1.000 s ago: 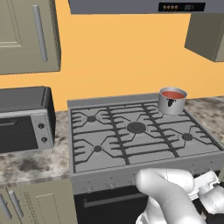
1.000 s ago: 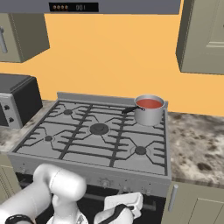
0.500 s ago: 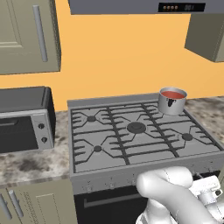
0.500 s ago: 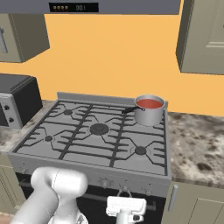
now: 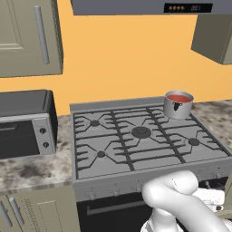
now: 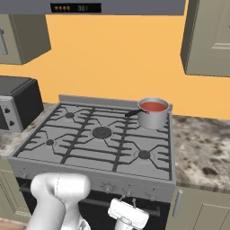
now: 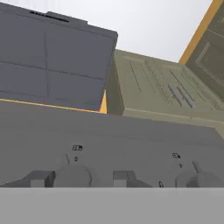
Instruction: Wait until the marinara sauce is simmered to a deep red color and then turn off the stove.
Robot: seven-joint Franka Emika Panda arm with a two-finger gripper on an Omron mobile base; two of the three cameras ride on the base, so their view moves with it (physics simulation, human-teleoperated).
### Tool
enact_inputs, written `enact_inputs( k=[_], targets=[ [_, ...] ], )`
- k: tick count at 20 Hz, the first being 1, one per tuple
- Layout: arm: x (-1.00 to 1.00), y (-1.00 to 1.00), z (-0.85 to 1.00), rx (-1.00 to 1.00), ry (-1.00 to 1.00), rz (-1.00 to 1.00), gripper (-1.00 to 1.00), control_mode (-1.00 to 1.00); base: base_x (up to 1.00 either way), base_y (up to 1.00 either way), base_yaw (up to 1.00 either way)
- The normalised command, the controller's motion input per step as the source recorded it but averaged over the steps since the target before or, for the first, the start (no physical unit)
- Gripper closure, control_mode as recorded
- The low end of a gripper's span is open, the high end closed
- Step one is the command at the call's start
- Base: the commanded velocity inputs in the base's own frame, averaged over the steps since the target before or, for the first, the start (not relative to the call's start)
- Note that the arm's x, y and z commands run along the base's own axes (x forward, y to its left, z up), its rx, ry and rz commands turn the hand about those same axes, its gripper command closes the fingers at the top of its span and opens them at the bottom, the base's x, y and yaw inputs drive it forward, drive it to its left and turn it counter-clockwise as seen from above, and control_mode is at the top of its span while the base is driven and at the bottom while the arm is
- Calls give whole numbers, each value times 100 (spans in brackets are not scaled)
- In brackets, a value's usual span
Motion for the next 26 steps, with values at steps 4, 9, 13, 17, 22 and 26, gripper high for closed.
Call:
enact_inputs(
  k=[4,9,13,17,22,26],
  targets=[
    [93,-13,-15,5,21,-23,100,-100,0,0,0],
    [82,-38,14,11,9,-33,100,-100,0,0,0],
    [62,-21,86,13,-17,-39,100,-100,0,0,0],
    [67,-17,100,18,-19,-43,100,-100,0,0,0],
    [52,-21,100,16,-27,-49,100,-100,0,0,0],
    [25,-26,100,19,-31,-48,100,-100,0,0,0]
  ],
)
